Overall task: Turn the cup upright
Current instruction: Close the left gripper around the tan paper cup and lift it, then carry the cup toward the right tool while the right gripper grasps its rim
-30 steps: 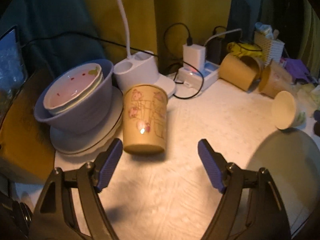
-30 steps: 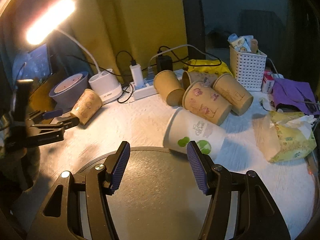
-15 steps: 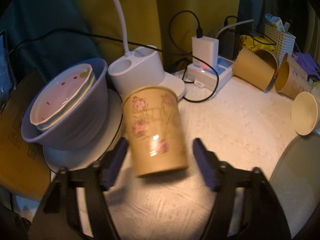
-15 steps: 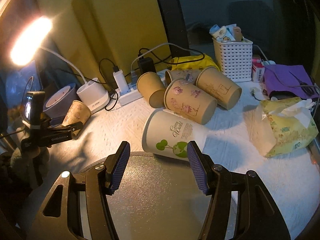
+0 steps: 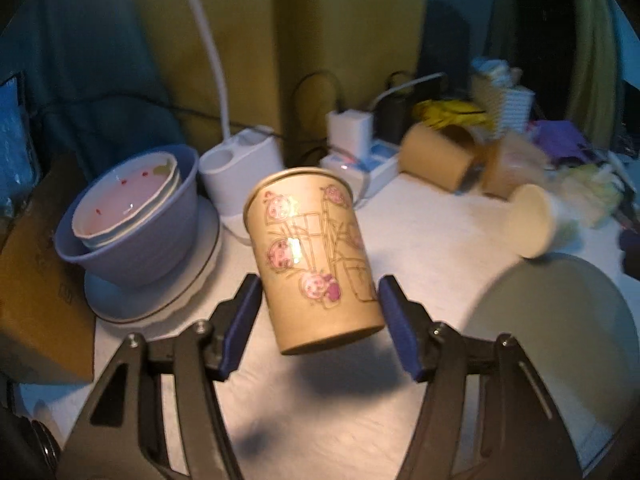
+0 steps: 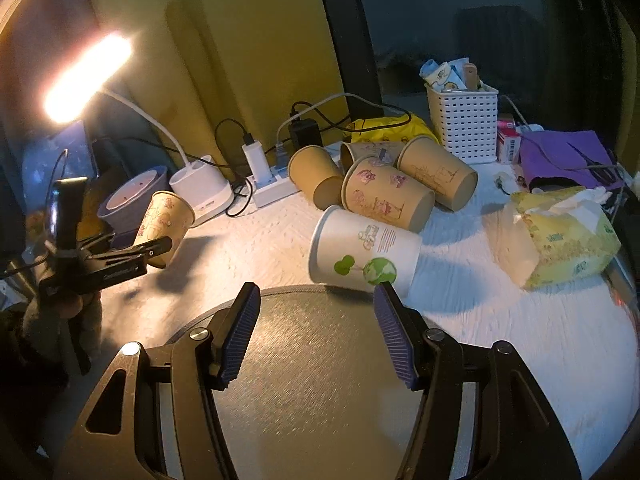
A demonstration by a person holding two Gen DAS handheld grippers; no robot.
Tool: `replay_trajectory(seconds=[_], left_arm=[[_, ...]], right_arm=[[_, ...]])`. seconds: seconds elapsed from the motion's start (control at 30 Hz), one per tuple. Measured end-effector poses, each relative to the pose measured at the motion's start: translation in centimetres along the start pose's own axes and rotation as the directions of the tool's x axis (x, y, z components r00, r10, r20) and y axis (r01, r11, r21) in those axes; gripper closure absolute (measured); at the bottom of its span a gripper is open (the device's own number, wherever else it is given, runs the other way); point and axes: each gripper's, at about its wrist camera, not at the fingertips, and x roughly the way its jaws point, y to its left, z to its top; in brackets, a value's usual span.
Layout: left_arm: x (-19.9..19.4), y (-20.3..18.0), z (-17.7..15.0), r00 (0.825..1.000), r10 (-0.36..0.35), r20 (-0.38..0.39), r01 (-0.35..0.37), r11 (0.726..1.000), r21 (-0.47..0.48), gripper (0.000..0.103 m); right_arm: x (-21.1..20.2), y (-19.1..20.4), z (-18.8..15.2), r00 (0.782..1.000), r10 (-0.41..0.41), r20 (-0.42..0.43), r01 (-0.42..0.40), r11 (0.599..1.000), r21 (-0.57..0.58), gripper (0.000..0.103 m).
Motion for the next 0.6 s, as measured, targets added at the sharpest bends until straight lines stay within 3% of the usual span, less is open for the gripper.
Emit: replay_trajectory(seconds=[0.2, 0.43, 0.53, 0.6], left_arm=[[-5.5, -2.9, -1.8, 0.994, -0.088, 0.064, 0.085, 0.995, 0.046, 0.041], [-11.4, -6.6, -5.5, 0.975, -0.189, 0.120, 0.179, 0.980, 0.090, 0.041], [-13.7, -8.6, -7.9, 0.968, -0.204, 0.146, 0.190, 0.976, 0.104, 0.041], [-14.8, -9.5, -9.3, 0.964, -0.212, 0.163, 0.199, 0.976, 0.091, 0.041]], right_arm=[[-2.1, 1.2, -1.4, 1.000, 0.010, 0.010, -0.010, 1.000, 0.007, 0.041], [-5.3, 2.0, -3.5, 0.999, 0.045, 0.027, -0.045, 0.999, 0.022, 0.040], [-6.5, 2.1, -4.7, 0.997, 0.078, 0.026, -0.079, 0.996, 0.044, 0.028], [-7.2, 2.2, -5.3, 0.995, 0.094, 0.025, -0.095, 0.994, 0.053, 0.027]])
